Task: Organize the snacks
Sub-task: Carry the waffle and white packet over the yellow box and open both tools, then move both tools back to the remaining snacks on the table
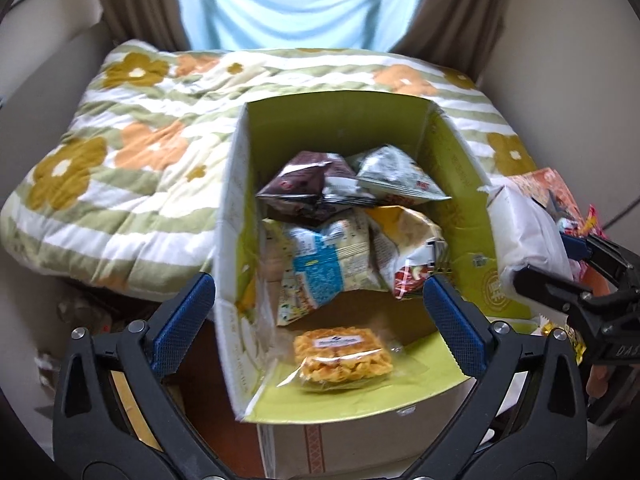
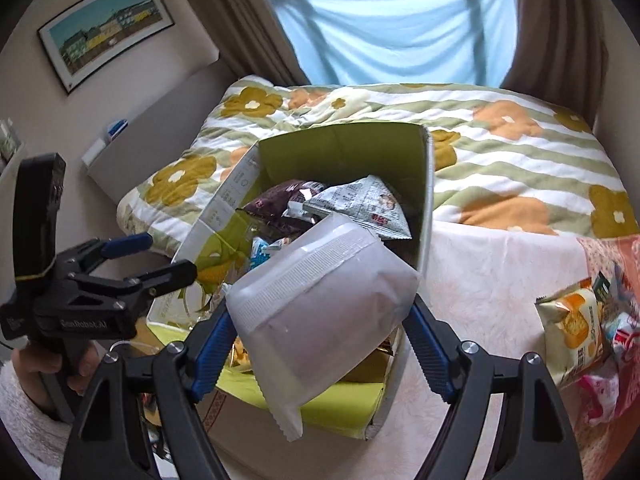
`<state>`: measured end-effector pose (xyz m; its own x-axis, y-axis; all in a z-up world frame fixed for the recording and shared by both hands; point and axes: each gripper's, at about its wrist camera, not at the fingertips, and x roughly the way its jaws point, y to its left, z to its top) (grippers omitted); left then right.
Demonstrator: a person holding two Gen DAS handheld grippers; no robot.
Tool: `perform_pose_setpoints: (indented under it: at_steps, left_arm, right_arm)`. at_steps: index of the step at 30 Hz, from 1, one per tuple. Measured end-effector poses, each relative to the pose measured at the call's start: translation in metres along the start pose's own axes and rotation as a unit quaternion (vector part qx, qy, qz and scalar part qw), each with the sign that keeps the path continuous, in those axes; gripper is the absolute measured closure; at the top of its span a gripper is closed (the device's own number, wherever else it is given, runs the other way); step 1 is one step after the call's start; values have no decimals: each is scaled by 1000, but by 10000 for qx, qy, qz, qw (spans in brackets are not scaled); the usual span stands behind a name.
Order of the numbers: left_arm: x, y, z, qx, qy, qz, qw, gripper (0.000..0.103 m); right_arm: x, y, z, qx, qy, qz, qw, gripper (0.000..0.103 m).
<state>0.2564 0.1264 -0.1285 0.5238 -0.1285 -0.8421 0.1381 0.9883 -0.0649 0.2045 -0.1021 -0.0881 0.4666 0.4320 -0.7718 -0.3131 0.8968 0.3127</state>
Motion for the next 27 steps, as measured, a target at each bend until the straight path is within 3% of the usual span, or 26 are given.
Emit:
perform_pose_setpoints:
  at_steps: [8, 12, 19, 27]
  left_arm:
    - [-10, 21, -8, -439, 2, 87, 9990, 0]
    - [-15, 24, -13, -462, -41, 86, 9989, 0]
    - [-16, 26, -27, -502, 76, 12, 9987, 0]
    - [-37, 20, -32, -372, -142, -71, 9992, 0]
  right_arm:
    - [12, 8, -2, -21, 65, -22, 10000, 23]
    - [7, 9, -3, -18, -148, 198, 9997, 11]
    - [3, 15, -10, -132, 16, 48, 9999, 11]
    - [-22, 29, -20, -123, -224, -68, 9996, 11]
